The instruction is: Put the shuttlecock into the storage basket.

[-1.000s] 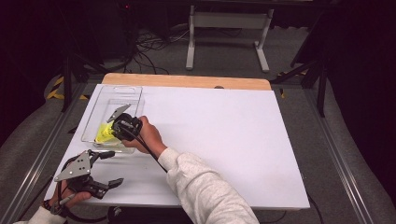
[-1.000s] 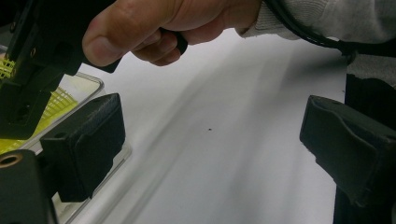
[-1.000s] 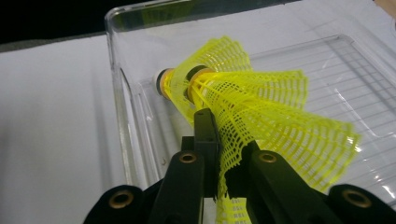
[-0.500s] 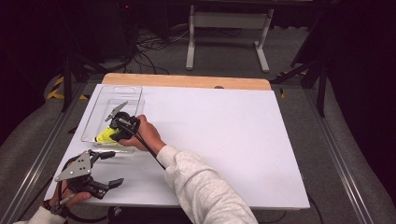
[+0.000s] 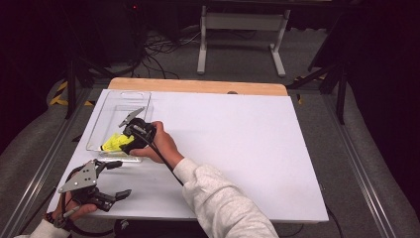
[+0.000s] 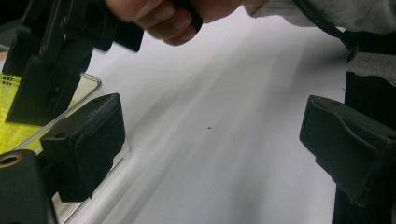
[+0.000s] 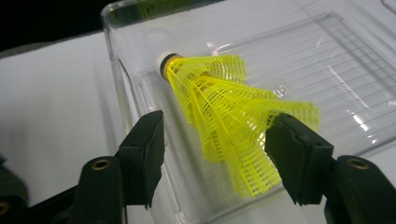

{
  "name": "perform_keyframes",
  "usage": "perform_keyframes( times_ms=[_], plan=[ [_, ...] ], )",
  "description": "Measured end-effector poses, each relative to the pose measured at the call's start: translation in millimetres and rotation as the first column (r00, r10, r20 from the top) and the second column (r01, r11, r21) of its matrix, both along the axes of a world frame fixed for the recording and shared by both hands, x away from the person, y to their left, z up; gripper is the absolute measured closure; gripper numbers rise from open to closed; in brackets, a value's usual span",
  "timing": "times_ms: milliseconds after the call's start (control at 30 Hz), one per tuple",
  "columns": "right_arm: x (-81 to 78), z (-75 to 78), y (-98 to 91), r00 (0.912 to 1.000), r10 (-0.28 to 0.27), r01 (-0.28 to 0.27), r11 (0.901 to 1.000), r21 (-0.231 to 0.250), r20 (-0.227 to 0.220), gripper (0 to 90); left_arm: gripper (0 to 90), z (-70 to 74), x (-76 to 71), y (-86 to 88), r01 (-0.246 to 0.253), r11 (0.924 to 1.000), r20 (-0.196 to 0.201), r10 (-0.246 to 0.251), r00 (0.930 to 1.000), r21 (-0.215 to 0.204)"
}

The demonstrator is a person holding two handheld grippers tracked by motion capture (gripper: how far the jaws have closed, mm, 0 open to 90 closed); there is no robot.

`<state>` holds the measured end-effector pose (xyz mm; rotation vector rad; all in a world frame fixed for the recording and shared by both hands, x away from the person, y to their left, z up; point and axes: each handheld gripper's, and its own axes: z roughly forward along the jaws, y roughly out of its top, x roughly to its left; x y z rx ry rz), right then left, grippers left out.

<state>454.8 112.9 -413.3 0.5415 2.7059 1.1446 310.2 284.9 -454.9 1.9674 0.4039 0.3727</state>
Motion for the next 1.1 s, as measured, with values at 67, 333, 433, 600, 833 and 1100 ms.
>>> perform_keyframes(
  times_ms=[67, 333, 433, 600, 833, 1100],
  plan=[
    [-2.8, 2.8, -4.5, 0.9998, -0.003, 0.003, 1.0, -0.004, 0.021, 38.0, 7.8, 0.0, 0.1, 0.1, 0.001, 1.0, 0.001, -0.001, 1.0, 0.002],
    [-17.2, 14.5, -32.5, 0.9964, -0.004, -0.001, 0.9985, 0.055, 0.085, 35.8, 7.8, 0.0, 0.0, 0.4, 0.0, 1.0, 0.003, 0.0, 1.0, 0.005],
    [-23.2, 17.2, -42.6, 0.9929, 0.005, -0.013, 0.9976, 0.068, 0.119, 35.3, 7.8, 0.1, 0.0, 0.2, -0.004, 1.0, 0.004, 0.004, 1.0, 0.005],
    [-29.0, 21.9, -61.1, 0.9868, -0.014, 0.001, 0.9965, 0.084, 0.162, 33.0, 7.8, 0.2, 0.5, -0.5, -0.011, 0.9998, 0.008, 0.011, 0.9999, 0.014],
    [-33.9, 22.6, -83.0, 0.9777, -0.044, 0.027, 0.996, 0.086, 0.205, 30.0, 7.8, 0.4, 0.9, 0.5, -0.018, 0.9997, 0.009, 0.018, 0.9998, 0.016],
    [-38.9, 25.1, -108.2, 0.9631, -0.09, 0.067, 0.9929, 0.098, 0.254, 27.5, 7.8, 0.6, 2.1, 0.4, -0.022, 0.9996, 0.013, 0.022, 0.9997, 0.017]
  ],
)
